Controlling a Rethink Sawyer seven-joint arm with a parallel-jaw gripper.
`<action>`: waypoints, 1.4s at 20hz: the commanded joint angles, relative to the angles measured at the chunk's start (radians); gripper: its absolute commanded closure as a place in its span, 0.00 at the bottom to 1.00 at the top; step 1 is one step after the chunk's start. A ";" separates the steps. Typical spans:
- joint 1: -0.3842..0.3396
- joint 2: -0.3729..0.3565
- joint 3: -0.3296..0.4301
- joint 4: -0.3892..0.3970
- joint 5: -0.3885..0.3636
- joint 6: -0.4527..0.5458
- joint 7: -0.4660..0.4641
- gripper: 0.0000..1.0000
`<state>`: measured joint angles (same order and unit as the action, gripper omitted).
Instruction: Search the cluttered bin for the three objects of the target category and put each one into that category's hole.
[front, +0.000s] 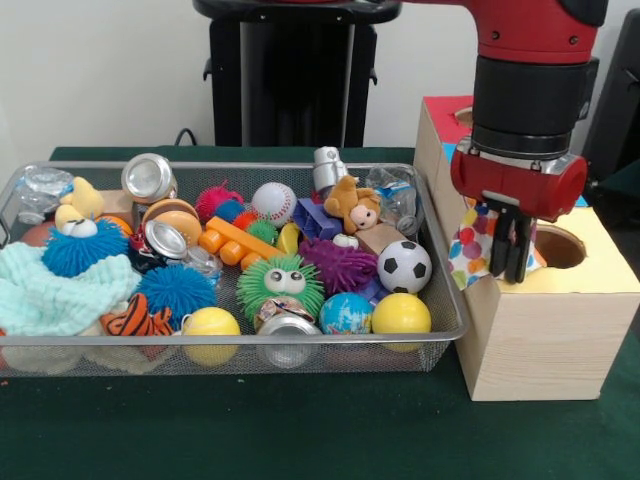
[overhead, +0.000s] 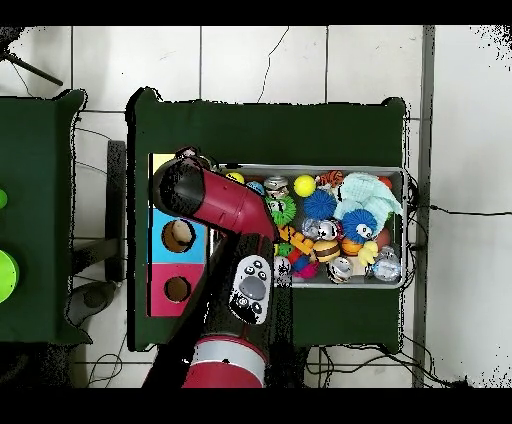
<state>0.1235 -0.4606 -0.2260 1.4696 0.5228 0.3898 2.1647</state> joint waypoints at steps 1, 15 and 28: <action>0.046 0.072 0.062 0.094 0.054 0.003 0.282 1.00; 0.059 0.025 0.093 0.210 0.202 0.028 0.344 1.00; -0.055 0.021 0.265 0.317 0.236 -0.152 0.226 1.00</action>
<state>0.1137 -0.4652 -0.1027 1.6427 0.7129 0.3022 2.1975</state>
